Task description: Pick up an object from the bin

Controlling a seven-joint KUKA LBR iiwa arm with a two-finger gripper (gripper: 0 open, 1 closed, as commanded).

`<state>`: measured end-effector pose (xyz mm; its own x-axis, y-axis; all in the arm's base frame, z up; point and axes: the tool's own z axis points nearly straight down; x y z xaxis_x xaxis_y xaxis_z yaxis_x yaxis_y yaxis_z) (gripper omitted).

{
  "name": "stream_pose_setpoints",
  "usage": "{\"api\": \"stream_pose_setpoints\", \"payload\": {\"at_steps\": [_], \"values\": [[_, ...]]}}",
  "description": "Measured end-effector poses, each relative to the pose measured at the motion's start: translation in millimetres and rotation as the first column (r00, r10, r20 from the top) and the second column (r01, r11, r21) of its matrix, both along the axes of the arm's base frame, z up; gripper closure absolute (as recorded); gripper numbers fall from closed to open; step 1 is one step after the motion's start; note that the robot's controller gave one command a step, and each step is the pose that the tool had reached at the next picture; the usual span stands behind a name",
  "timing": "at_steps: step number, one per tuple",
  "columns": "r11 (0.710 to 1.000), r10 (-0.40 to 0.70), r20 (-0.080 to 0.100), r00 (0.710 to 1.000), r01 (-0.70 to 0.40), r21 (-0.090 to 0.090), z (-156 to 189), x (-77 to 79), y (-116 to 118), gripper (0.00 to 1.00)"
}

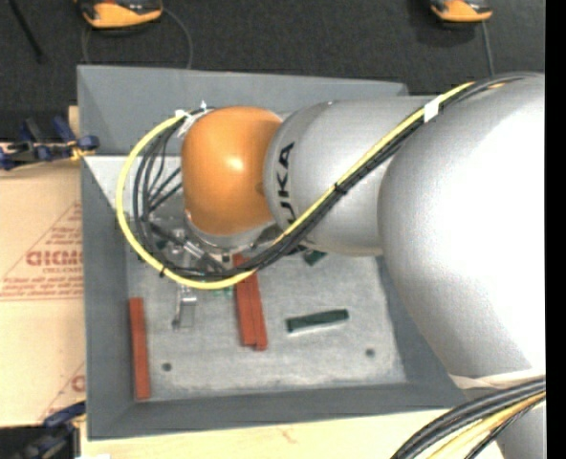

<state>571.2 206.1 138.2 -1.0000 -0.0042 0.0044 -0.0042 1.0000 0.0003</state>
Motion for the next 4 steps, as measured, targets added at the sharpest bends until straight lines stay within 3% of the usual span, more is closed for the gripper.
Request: {"api": "stream_pose_setpoints", "payload": {"at_steps": [1,4], "values": [[1.0,0.023,0.0,1.0,-0.023,-0.001,-69.4,82.4,-22.5,0.0],[1.0,0.011,0.003,1.0,-0.011,0.003,-67.8,83.0,-22.6,0.0]]}}
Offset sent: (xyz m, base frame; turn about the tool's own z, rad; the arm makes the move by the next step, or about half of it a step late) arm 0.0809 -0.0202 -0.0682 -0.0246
